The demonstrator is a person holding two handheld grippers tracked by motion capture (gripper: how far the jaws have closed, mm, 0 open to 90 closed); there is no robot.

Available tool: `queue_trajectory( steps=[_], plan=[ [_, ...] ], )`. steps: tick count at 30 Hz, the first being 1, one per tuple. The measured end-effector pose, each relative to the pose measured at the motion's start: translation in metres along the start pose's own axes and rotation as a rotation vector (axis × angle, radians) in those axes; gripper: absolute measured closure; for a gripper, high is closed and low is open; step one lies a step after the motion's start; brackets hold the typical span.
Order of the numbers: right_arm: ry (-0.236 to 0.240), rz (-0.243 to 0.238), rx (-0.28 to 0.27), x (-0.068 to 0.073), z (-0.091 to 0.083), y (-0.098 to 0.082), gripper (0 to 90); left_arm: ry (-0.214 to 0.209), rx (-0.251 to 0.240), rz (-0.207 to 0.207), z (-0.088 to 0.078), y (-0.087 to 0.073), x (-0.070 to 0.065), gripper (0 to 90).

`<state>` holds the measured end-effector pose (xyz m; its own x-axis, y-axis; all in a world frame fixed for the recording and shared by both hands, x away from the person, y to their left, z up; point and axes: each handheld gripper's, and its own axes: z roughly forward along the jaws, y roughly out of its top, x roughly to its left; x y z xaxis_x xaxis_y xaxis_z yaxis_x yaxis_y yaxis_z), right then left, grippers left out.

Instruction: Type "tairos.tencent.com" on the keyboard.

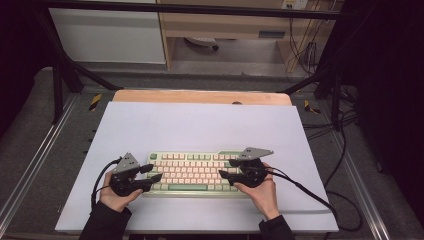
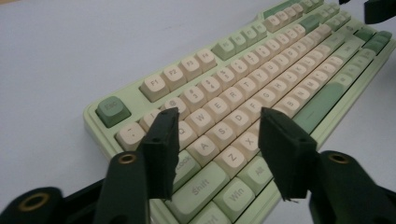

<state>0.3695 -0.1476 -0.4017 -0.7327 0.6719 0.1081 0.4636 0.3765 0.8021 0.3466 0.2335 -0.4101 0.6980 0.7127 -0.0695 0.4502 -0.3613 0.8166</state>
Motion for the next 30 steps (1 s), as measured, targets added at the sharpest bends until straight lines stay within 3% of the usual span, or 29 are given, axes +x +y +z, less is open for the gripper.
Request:
queue_trajectory(
  steps=[7,11,18,27,30],
  plan=[
    [-0.036,0.022,0.01,-0.019,-0.017,-0.015,10.3,0.012,0.022,0.013,-0.003,-0.009,0.004,29.7],
    [-0.03,0.036,-0.014,-0.028,-0.027,-0.027,7.1,0.016,0.038,0.015,-0.006,-0.018,0.008,22.0],
    [-0.019,0.057,-0.005,-0.039,-0.039,-0.045,3.0,0.021,0.045,0.016,-0.012,-0.026,0.012,9.9],
    [-0.025,0.097,0.008,-0.047,-0.046,-0.066,0.4,0.014,0.057,0.014,-0.013,-0.034,0.014,7.1],
    [-0.038,0.077,0.012,-0.047,-0.046,-0.069,0.3,0.012,0.058,0.01,-0.014,-0.037,0.015,7.1]
  ],
)
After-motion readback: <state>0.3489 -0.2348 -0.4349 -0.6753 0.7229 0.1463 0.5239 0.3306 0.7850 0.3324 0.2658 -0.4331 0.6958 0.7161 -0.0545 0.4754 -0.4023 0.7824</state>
